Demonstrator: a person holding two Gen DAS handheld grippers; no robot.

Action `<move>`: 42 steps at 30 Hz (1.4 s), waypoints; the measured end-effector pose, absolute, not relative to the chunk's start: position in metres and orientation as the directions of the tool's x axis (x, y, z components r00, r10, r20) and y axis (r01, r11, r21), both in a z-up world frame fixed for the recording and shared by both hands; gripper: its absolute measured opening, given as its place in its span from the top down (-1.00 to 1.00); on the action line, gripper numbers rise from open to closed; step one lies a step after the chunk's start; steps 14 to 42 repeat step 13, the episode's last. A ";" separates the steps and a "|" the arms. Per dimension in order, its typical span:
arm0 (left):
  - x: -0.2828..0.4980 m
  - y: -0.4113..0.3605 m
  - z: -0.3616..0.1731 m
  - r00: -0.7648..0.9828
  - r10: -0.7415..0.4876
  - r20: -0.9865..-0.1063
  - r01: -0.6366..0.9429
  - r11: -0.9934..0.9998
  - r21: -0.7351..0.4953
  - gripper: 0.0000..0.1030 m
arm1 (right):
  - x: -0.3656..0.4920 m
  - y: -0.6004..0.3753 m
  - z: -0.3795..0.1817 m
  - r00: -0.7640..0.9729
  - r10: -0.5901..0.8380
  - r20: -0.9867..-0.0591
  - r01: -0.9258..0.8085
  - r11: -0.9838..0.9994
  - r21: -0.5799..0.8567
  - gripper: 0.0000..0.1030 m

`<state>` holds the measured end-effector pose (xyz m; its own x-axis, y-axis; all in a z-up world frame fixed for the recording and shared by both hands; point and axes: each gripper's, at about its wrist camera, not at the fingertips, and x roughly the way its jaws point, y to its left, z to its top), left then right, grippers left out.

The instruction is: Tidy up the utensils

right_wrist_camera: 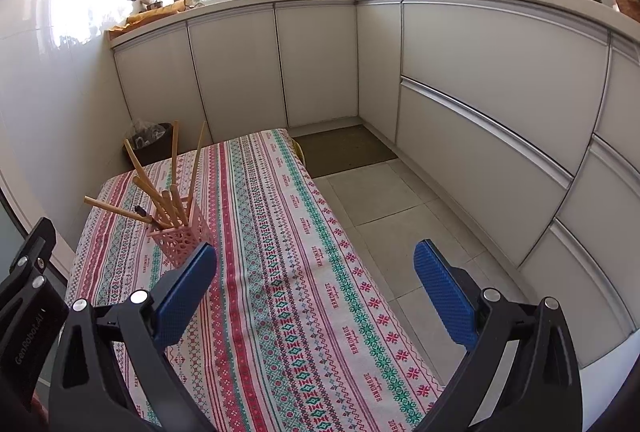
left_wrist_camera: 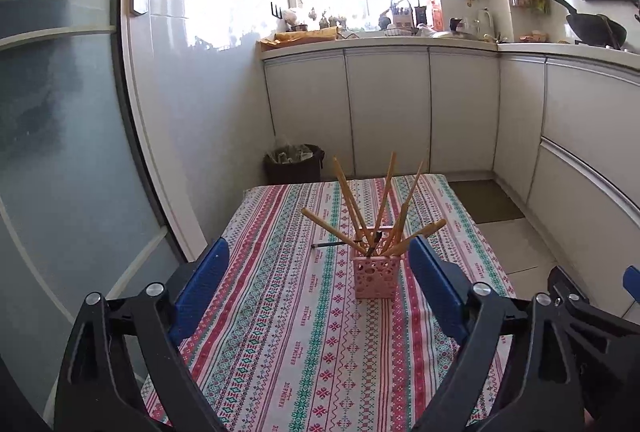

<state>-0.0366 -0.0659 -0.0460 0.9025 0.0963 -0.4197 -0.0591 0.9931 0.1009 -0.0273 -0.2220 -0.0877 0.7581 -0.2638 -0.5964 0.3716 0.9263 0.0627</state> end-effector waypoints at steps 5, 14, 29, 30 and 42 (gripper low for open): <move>-0.040 -0.061 -0.041 0.918 0.058 -0.393 -0.040 0.998 0.054 -0.52 | -0.030 -0.225 -0.086 0.760 -0.272 -0.591 0.382 0.922 0.066 -0.87; -0.035 -0.062 -0.046 0.901 0.066 -0.429 -0.048 0.997 0.052 -0.86 | -0.030 -0.225 -0.086 0.759 -0.269 -0.593 0.377 0.924 0.063 -0.87; -0.035 -0.062 -0.046 0.901 0.066 -0.429 -0.048 0.997 0.052 -0.86 | -0.030 -0.225 -0.086 0.759 -0.269 -0.593 0.377 0.924 0.063 -0.87; -0.035 -0.062 -0.046 0.901 0.066 -0.429 -0.048 0.997 0.052 -0.86 | -0.030 -0.225 -0.086 0.759 -0.269 -0.593 0.377 0.924 0.063 -0.87; -0.035 -0.062 -0.046 0.901 0.066 -0.429 -0.048 0.997 0.052 -0.86 | -0.030 -0.225 -0.086 0.759 -0.269 -0.593 0.377 0.924 0.063 -0.87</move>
